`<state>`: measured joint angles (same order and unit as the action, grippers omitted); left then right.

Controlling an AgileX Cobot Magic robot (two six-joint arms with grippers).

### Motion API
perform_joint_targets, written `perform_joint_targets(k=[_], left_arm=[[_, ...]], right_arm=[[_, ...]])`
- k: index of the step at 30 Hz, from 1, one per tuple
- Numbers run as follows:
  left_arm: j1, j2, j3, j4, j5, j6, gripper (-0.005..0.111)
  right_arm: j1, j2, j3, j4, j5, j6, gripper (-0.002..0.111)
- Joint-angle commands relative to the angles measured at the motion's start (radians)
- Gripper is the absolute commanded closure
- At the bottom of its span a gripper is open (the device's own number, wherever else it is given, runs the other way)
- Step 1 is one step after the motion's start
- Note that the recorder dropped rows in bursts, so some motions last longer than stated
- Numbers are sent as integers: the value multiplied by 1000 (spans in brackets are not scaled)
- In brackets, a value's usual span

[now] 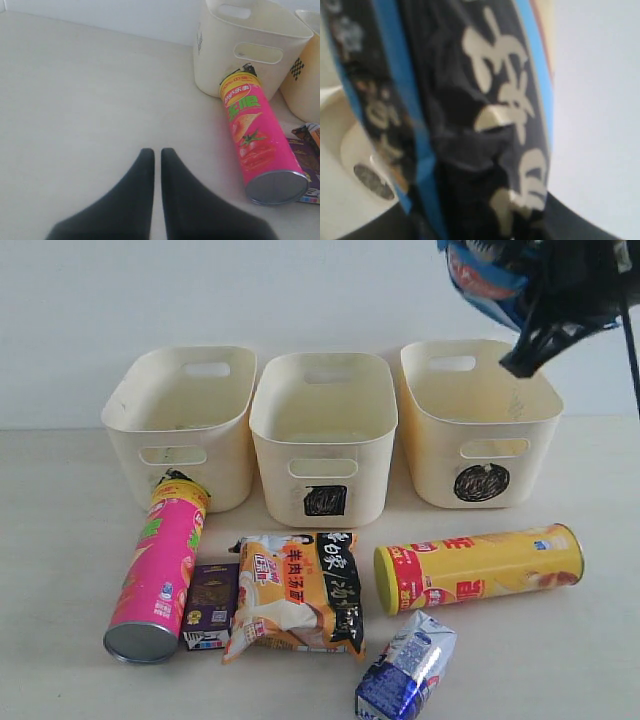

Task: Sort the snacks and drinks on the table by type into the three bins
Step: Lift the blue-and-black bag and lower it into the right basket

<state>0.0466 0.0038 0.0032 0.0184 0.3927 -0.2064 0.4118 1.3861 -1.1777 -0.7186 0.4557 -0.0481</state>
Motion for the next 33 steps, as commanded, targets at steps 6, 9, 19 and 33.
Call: perform_joint_targets(k=[6, 9, 19, 33], left_arm=[[3, -4, -3, -7, -3, -8, 102], [3, -4, -3, -7, -3, -8, 102], [3, -4, -3, -7, -1, -8, 102], [3, -4, -3, -7, -5, -8, 102]], right_arm=[[-104, 275, -306, 360, 217, -50, 108], [-115, 379, -439, 436, 311, -93, 108], [-248, 628, -764, 895, 363, -233, 108], [-303, 810, -879, 1036, 352, -134, 88]])
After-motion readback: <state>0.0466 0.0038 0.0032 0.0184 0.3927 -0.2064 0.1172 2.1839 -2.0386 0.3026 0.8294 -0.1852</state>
